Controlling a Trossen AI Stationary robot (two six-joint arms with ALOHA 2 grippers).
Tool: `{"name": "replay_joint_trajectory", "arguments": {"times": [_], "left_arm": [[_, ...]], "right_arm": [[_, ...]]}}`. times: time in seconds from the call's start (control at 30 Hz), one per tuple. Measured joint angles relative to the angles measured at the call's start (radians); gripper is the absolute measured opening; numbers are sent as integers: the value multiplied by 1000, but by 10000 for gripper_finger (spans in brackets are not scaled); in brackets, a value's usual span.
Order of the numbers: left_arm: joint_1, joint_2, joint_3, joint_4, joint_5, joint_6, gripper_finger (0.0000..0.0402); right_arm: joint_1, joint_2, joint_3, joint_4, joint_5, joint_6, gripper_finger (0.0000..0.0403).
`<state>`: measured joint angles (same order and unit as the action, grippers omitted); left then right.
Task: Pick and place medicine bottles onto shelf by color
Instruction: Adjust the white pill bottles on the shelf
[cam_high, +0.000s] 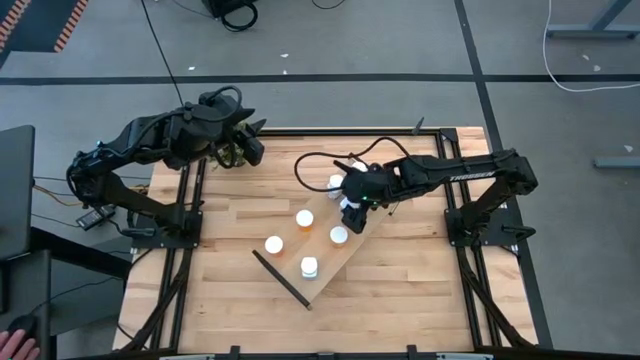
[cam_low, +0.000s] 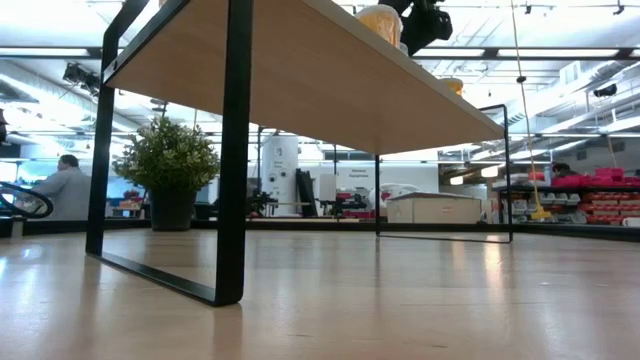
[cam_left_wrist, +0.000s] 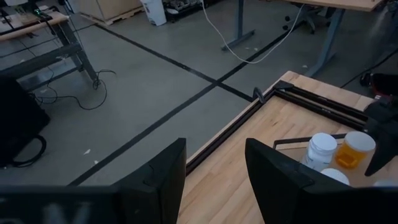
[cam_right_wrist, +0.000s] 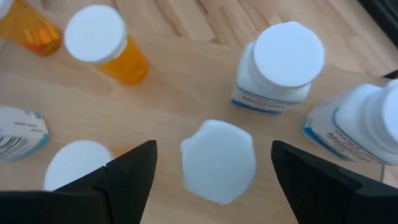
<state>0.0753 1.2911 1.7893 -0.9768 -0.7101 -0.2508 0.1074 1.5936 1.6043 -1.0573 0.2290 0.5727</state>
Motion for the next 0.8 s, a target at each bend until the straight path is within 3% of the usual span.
{"name": "replay_joint_trajectory", "arguments": {"times": [0.8], "left_arm": [[0,0,0,-6,0,2,172]], "right_arm": [[0,0,-66,29,62,-1,323]]}}
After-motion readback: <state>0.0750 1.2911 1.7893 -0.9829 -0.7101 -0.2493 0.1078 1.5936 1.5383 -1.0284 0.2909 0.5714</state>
